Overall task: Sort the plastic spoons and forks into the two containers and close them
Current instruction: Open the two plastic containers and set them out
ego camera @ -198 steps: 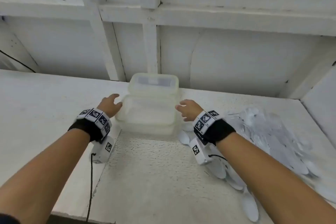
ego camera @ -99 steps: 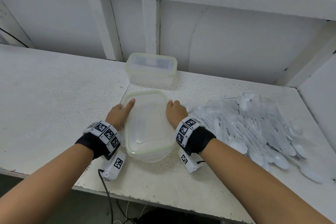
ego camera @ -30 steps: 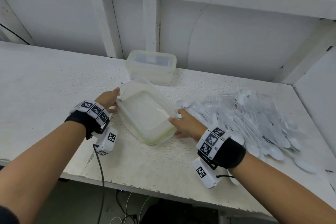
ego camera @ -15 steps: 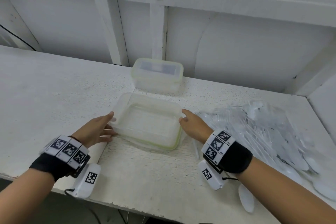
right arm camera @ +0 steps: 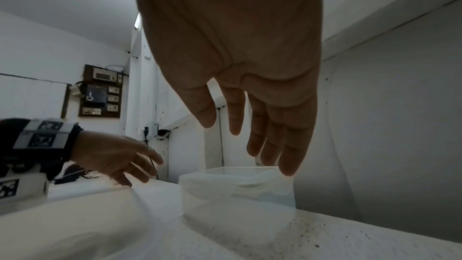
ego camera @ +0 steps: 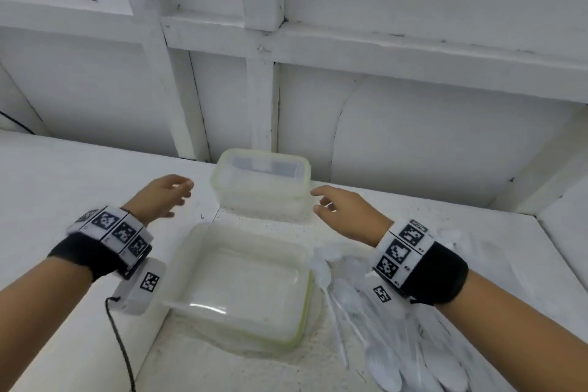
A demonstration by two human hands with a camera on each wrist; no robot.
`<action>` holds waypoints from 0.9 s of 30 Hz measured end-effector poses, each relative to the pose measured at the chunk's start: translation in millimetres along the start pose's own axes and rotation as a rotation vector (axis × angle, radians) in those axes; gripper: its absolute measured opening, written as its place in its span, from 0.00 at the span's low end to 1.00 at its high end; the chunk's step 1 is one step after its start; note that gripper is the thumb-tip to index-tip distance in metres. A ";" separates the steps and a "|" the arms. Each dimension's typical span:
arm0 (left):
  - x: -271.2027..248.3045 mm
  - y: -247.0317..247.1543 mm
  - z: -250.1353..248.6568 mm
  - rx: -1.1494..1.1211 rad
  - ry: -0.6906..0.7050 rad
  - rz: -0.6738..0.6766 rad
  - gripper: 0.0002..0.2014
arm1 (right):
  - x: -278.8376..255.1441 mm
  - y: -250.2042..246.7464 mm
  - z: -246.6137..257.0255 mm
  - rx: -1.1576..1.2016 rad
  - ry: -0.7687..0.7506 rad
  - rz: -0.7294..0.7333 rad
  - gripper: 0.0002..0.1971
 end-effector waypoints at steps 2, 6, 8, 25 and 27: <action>32.5 7.2 -18.7 0.053 0.029 -0.001 0.15 | 28.4 -3.5 -2.1 -0.022 0.008 -0.001 0.20; 89.4 20.8 -36.5 0.214 -0.008 0.040 0.15 | 86.1 -4.7 -9.0 -0.033 0.079 -0.015 0.21; 109.5 24.0 -38.0 0.254 -0.036 0.019 0.15 | 111.3 0.6 -16.9 -0.064 0.152 -0.012 0.21; 148.8 66.1 3.6 0.297 -0.067 -0.032 0.26 | 175.4 44.9 -54.6 0.225 0.405 -0.130 0.20; 145.2 61.1 4.7 0.288 -0.063 -0.055 0.26 | 174.9 45.4 -50.1 0.250 0.403 -0.135 0.20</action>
Point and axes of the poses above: each hand's wrist, its own x-axis towards the middle knuckle, its own y-axis out of the palm, z = x × y, the point moved 8 cm from there along x, towards the middle knuckle, and after that the axes turned 11 degrees about -x, right-handed, at the moved point
